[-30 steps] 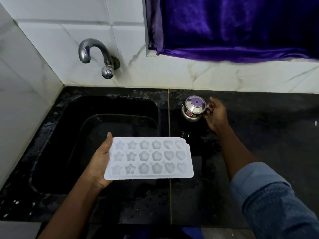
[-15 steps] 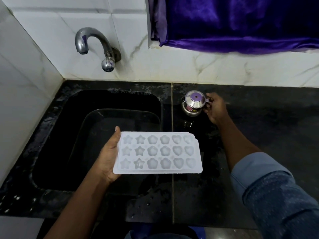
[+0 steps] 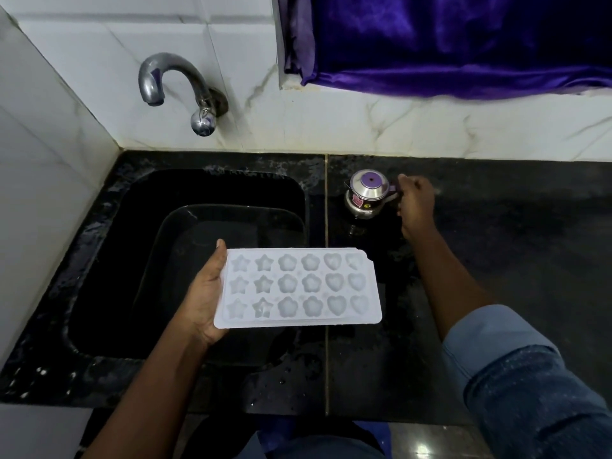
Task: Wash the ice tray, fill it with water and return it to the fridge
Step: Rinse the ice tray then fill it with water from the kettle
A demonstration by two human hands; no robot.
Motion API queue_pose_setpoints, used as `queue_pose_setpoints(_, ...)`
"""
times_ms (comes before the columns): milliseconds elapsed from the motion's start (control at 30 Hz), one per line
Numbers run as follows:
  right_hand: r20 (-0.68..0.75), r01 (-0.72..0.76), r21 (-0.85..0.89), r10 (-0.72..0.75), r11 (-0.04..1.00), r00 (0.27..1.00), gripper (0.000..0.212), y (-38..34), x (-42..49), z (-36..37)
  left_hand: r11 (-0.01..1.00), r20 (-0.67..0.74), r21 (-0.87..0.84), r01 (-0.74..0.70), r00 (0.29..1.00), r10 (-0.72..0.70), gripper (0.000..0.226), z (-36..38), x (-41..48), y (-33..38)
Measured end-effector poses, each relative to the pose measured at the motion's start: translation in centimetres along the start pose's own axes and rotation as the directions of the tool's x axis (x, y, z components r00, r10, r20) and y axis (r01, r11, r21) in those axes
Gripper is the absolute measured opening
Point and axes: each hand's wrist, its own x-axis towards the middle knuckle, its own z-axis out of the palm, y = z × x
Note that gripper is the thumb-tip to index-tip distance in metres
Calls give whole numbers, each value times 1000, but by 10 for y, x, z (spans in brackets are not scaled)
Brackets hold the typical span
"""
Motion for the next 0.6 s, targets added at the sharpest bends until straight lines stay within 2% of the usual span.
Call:
queue_pose_setpoints(67, -126, 109, -14, -110, 994, 986, 23, -10, -23, -6, 1000, 3, -8, 0, 1000, 0, 81, 3, 1, 1)
queue_pose_setpoints(133, -96, 138, 6, -137, 990, 986, 16, -23, -60, -14, 1000, 2, -11, -5, 1000, 5, 81, 6, 0, 3)
queue_pose_setpoints(233, 94, 51, -13, -49, 999, 994, 14, -37, -117, -26, 1000, 12, -25, -9, 1000, 10, 81, 7, -2, 4)
queue_pose_setpoints(300, 217, -43, 10, 40, 999, 975, 11, -43, -150, -32, 999, 23, -36, -8, 1000, 9, 81, 7, -2, 5)
queue_pose_setpoints(400, 375, -233, 7, 213, 973, 902, 43, -48, -187, -38, 999, 35, -32, -10, 999, 11, 81, 7, -2, 8)
queue_pose_setpoints(467, 477, -337, 4, 294, 942, 828, 55, -52, -207, -40, 999, 45, -39, -12, 999, 14, 82, 6, -4, 9)
queue_pose_setpoints(533, 519, -387, 56, 304, 920, 799, 61, -56, -223, -39, 999, 57, -47, -13, 998, 15, 82, 5, -9, 10)
queue_pose_setpoints(600, 470, -387, 112, 294, 915, 832, 59, -62, -234, -36, 999, 72, -44, -9, 997, 13, 82, 3, -14, 9)
